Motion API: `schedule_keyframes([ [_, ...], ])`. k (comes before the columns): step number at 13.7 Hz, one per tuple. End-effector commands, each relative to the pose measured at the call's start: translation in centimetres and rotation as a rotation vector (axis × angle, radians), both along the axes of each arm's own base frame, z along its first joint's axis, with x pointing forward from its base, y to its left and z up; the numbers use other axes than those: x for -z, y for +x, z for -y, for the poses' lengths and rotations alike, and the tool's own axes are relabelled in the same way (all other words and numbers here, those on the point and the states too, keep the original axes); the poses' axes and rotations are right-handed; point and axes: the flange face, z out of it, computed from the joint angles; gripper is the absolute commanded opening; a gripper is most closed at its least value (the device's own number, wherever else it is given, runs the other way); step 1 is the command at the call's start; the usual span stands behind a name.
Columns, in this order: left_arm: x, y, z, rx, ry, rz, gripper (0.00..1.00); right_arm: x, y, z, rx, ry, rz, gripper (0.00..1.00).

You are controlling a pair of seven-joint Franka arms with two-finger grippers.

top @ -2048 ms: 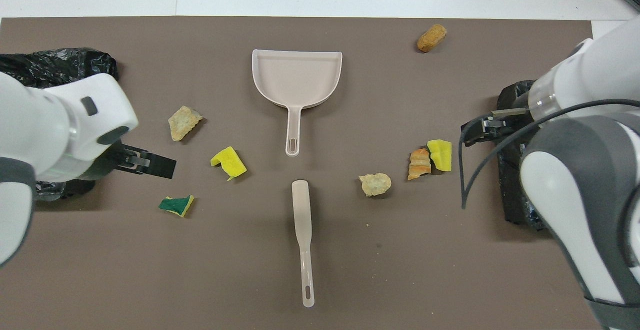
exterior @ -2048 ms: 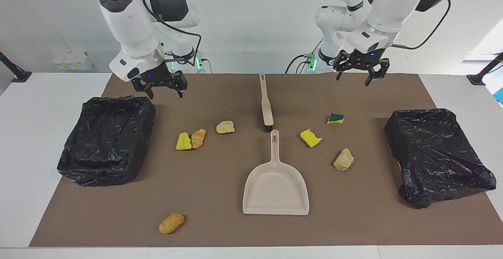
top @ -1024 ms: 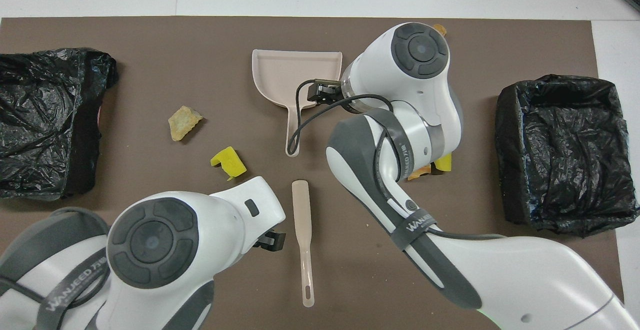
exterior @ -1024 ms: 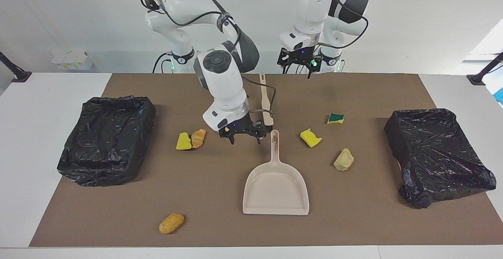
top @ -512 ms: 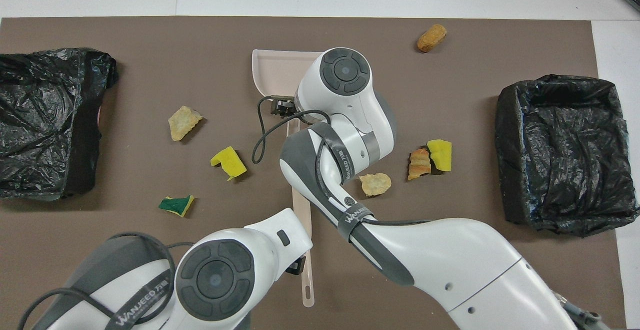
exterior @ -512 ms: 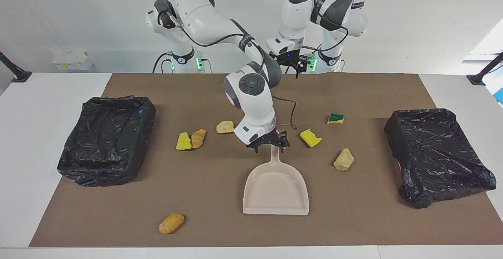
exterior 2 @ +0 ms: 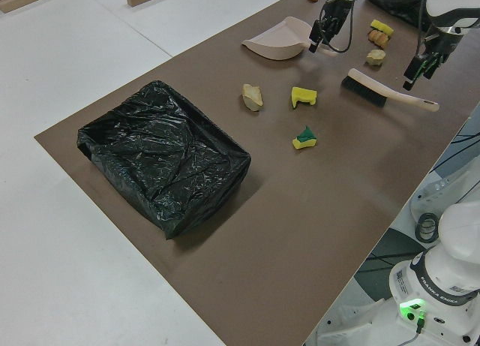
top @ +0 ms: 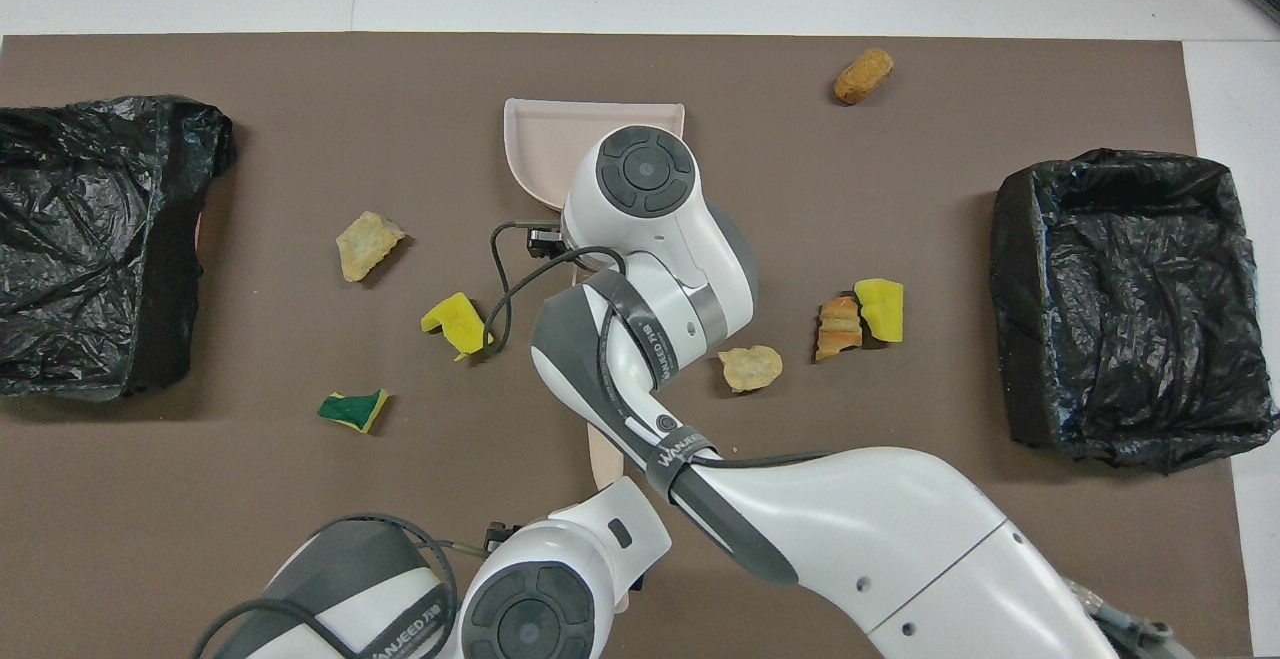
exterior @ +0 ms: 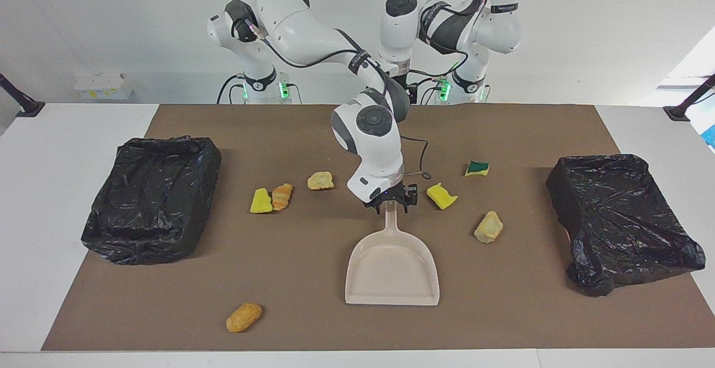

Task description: Sweep and dump trash in bin

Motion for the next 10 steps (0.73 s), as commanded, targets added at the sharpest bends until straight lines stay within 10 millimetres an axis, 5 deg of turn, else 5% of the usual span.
schedule_keyframes([
  [1,2.6,-0.5,1.2,-0.036,0.001,0.003,1.00,0.3,-0.2,0.7,0.020,-0.029,-0.003,0.20],
  [3,3.9,0.0,2.0,-0.069,-0.020,0.022,1.00,0.5,0.0,1.4,0.022,-0.047,-0.013,0.00],
  [5,5.1,0.5,2.6,-0.093,-0.033,0.035,1.00,-1.5,0.2,2.4,0.026,-0.054,-0.017,0.00],
  [10,6.8,0.0,2.6,-0.089,-0.002,0.012,1.00,-6.6,1.6,8.7,0.006,-0.057,-0.033,0.00],
])
